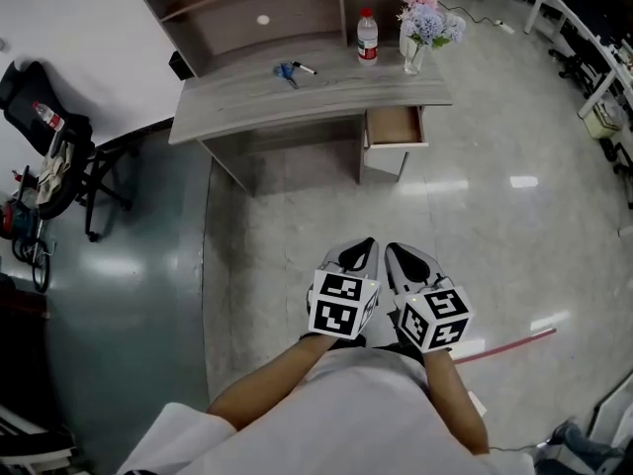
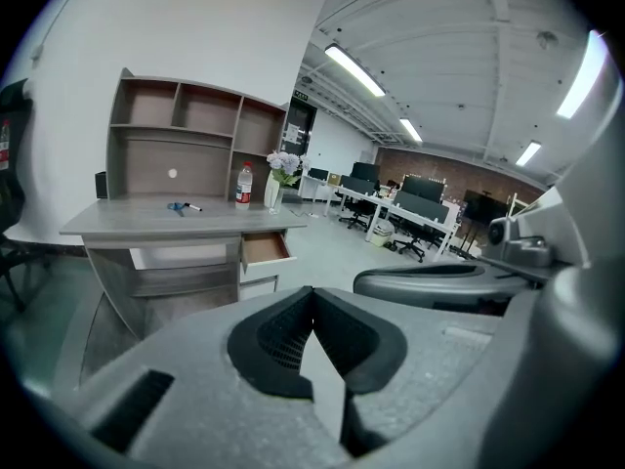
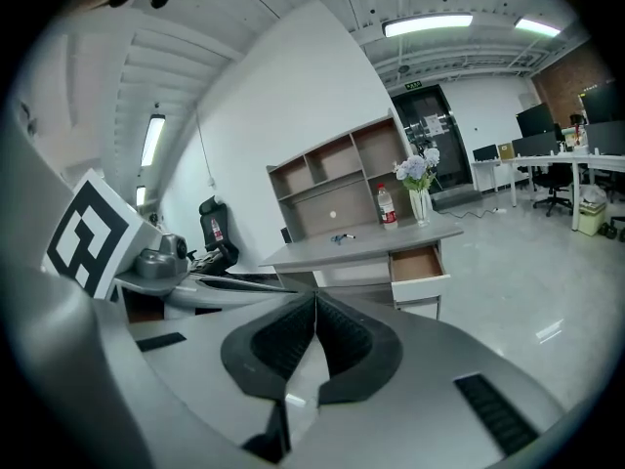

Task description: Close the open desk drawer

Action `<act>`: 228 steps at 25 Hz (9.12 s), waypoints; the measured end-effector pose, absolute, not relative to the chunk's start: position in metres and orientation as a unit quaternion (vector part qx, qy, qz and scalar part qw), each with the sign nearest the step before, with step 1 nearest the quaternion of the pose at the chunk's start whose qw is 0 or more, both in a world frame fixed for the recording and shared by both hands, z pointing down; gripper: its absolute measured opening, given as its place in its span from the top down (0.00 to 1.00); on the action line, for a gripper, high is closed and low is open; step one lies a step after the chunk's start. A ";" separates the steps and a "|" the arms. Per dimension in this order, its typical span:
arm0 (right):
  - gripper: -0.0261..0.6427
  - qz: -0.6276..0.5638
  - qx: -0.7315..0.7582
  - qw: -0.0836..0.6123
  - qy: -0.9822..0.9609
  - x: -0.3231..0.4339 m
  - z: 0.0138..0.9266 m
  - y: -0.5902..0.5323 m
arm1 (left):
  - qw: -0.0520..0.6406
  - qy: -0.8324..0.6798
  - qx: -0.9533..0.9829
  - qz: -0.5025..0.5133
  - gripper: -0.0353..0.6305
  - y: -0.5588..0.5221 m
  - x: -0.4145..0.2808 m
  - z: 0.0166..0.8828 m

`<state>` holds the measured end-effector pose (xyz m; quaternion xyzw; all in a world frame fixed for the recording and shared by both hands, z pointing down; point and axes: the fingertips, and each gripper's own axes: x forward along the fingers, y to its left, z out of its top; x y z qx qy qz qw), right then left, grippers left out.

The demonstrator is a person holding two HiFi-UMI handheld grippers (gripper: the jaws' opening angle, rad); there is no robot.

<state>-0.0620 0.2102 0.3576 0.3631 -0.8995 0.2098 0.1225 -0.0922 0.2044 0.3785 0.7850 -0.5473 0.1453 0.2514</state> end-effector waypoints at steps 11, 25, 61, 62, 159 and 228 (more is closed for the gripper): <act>0.96 0.196 0.383 0.123 -0.894 -0.090 0.357 0.185 | 0.249 -0.536 0.795 0.139 0.94 0.184 -0.117 0.379; 0.96 0.212 0.378 0.117 -0.894 -0.099 0.376 0.102 | 0.242 -0.543 0.789 0.154 0.94 0.107 -0.128 0.390; 0.96 0.417 0.359 0.014 -0.835 -0.027 0.495 -0.119 | 0.250 -0.513 0.794 0.211 0.94 -0.125 -0.052 0.462; 0.96 0.424 0.365 0.009 -0.829 -0.028 0.503 -0.124 | 0.251 -0.511 0.795 0.212 0.94 -0.129 -0.053 0.468; 0.69 0.571 0.418 -0.175 -0.684 -0.079 0.604 -0.288 | 0.266 -0.464 0.817 0.218 0.94 -0.244 -0.115 0.510; 0.96 0.224 0.371 0.096 -0.896 -0.052 0.404 -0.153 | 0.212 -0.584 0.773 0.130 0.94 -0.143 -0.088 0.409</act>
